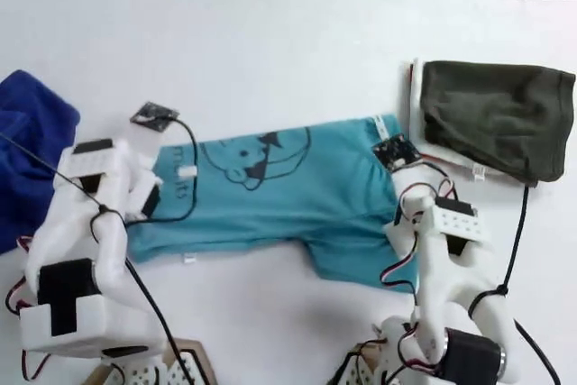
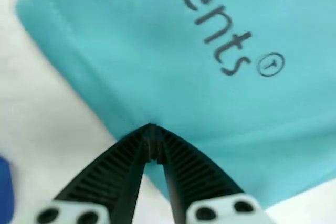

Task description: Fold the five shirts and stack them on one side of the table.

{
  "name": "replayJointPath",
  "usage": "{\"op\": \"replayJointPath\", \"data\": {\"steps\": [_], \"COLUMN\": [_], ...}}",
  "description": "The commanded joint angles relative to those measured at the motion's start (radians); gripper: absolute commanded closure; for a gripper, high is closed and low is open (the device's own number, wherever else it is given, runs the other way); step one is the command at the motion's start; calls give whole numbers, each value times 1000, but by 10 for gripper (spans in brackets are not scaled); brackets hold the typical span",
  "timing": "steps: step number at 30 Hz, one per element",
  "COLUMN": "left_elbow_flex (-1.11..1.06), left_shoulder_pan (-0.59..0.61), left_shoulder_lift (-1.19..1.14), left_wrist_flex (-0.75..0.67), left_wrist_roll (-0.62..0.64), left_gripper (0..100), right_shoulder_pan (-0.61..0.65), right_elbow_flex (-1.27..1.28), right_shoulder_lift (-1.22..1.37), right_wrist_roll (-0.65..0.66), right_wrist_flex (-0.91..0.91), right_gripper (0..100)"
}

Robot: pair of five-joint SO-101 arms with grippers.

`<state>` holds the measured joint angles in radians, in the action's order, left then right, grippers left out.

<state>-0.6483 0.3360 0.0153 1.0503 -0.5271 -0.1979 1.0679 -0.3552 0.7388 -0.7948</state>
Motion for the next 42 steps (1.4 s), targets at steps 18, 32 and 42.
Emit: {"op": "replayJointPath", "data": {"steps": [18,32,42], "left_elbow_flex": [-179,-410,-341], "left_shoulder_pan": [-104,-127,-98], "left_shoulder_lift": [330,470,284], "left_wrist_flex": [120,-133,-140], "left_wrist_roll": [2,3,64], "left_gripper": [974,975,975], "right_shoulder_pan": [285,506,542], "right_elbow_flex": [18,204,206], "right_shoulder_lift": [-615,-530,-260], "right_wrist_roll": [5,44,187], "right_wrist_flex": [-427,-374,-280], "right_gripper": [978,828,827]}}
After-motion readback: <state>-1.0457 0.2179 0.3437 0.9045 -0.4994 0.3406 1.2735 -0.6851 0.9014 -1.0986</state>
